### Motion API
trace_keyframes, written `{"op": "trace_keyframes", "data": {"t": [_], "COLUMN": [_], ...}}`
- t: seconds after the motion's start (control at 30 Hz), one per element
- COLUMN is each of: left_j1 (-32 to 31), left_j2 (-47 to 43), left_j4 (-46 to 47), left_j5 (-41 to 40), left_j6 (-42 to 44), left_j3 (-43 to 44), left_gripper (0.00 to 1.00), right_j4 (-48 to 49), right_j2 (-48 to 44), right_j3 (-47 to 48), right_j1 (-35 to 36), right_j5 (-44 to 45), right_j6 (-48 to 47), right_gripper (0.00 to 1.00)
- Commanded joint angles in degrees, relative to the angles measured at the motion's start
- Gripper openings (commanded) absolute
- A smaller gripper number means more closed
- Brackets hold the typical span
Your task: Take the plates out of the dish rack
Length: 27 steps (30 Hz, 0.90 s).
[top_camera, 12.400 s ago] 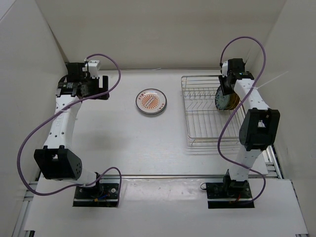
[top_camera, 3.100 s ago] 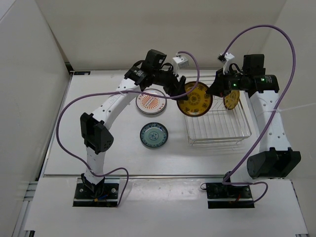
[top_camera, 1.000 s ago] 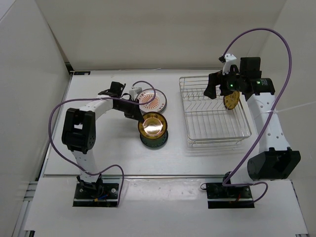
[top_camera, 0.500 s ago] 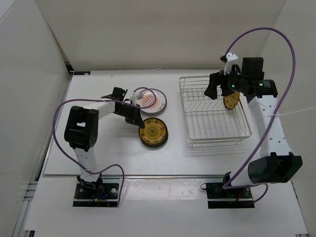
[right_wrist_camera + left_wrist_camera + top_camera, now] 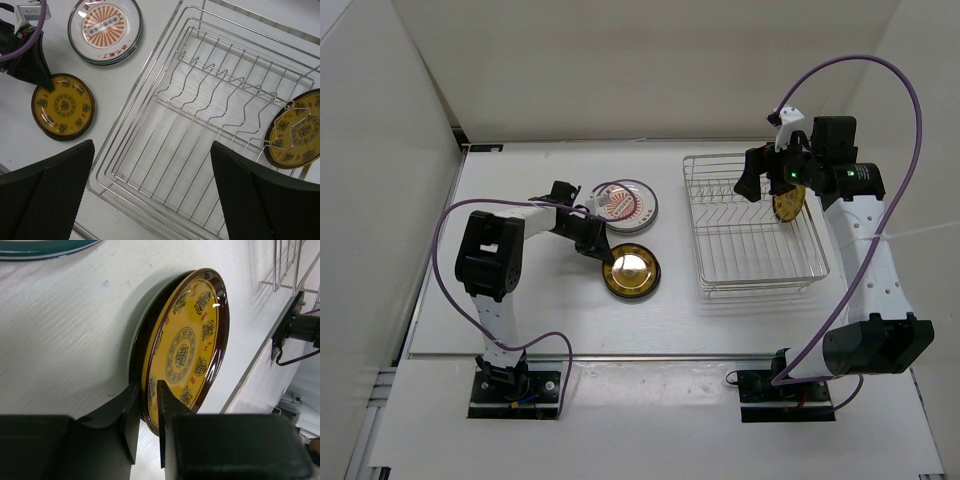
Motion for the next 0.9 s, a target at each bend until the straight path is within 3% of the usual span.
{"op": "trace_keyframes", "data": {"t": [0.0,0.17,0.27,0.4,0.5,0.63,0.83,0.87], "left_j1": [-0.2,-0.2,-0.2,-0.2,-0.2,-0.2,-0.8,-0.8], "left_j2": [-0.8,-2.0,-3.5,-6.0,-7.6,-9.5,-10.6,-10.6], "left_j4": [0.5,-0.6,-1.8,-2.4,-3.8,-4.9,-8.5,-9.4], "left_j5": [0.7,0.2,0.2,-1.2,-1.2,-1.7,-5.9,-8.8], "left_j6": [0.2,0.2,0.9,0.9,1.5,1.5,2.7,3.3], "left_j3": [1.5,2.1,2.7,2.7,3.3,4.7,8.5,9.5], "left_gripper": [0.3,0.34,0.43,0.63,0.72,0.98,1.0,1.0], "right_j4": [0.2,0.2,0.2,0.2,0.2,0.2,0.2,0.7], "right_j2": [-2.2,-2.2,-2.2,-2.2,-2.2,-2.2,-2.7,-2.7], "right_j3": [1.2,0.6,0.6,0.6,0.6,0.6,1.2,1.2], "right_j1": [0.1,0.1,0.1,0.1,0.1,0.1,0.1,0.1], "right_j5": [-1.2,-1.2,-1.7,-1.7,-1.7,-1.7,-0.4,3.8], "right_j6": [-0.3,-0.3,-0.3,-0.3,-0.3,-0.3,-0.3,0.9], "right_gripper": [1.0,1.0,1.0,1.0,1.0,1.0,1.0,1.0]}}
